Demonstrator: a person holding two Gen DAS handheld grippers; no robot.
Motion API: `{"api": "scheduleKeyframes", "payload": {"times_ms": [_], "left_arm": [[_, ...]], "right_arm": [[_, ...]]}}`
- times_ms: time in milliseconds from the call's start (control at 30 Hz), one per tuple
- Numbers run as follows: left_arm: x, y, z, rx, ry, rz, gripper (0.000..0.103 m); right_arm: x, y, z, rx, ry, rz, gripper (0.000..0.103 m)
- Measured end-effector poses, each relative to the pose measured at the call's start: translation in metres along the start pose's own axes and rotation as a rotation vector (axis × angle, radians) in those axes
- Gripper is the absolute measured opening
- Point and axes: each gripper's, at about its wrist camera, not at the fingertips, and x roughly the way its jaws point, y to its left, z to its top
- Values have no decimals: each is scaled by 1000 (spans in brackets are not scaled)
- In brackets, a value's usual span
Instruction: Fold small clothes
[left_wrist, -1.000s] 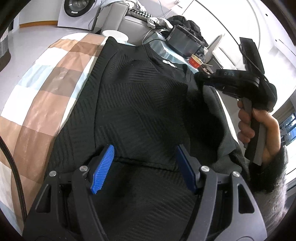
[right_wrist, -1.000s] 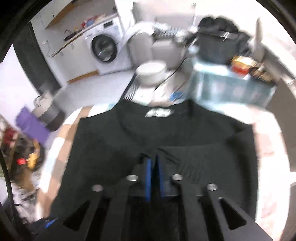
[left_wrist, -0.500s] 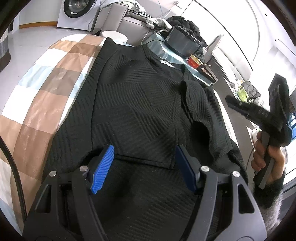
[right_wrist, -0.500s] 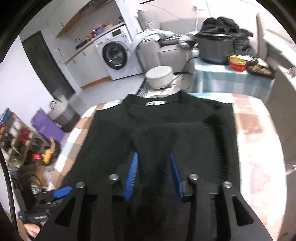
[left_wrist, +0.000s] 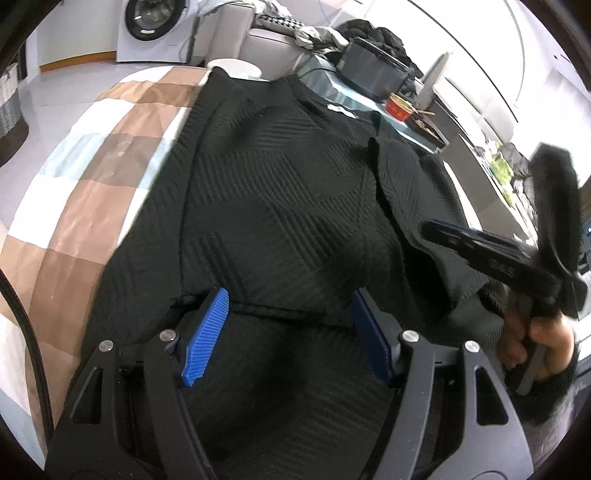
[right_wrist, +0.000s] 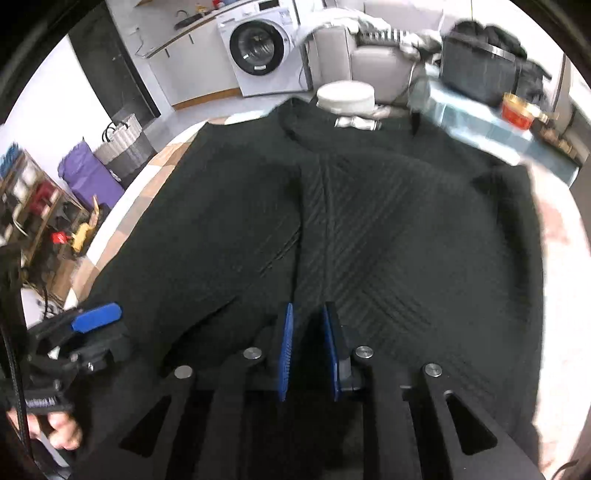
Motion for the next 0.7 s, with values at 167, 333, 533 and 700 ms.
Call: {"api": "scheduleKeyframes", "payload": {"times_ms": [167, 333, 533, 700], "left_arm": [[3, 11, 6, -69, -4, -6, 66], [-2, 19, 0, -61, -8, 27, 66], [-16, 41, -10, -82, -22, 89, 66], [-44, 44, -21, -56, -62, 114, 66]], "right_arm": [[-13, -3, -16, 91, -6, 110, 17], [13, 32, -14, 82, 78, 255, 21], [32, 55, -6, 64, 99, 295, 21], [-27, 24, -21, 76, -24, 144, 25]]}}
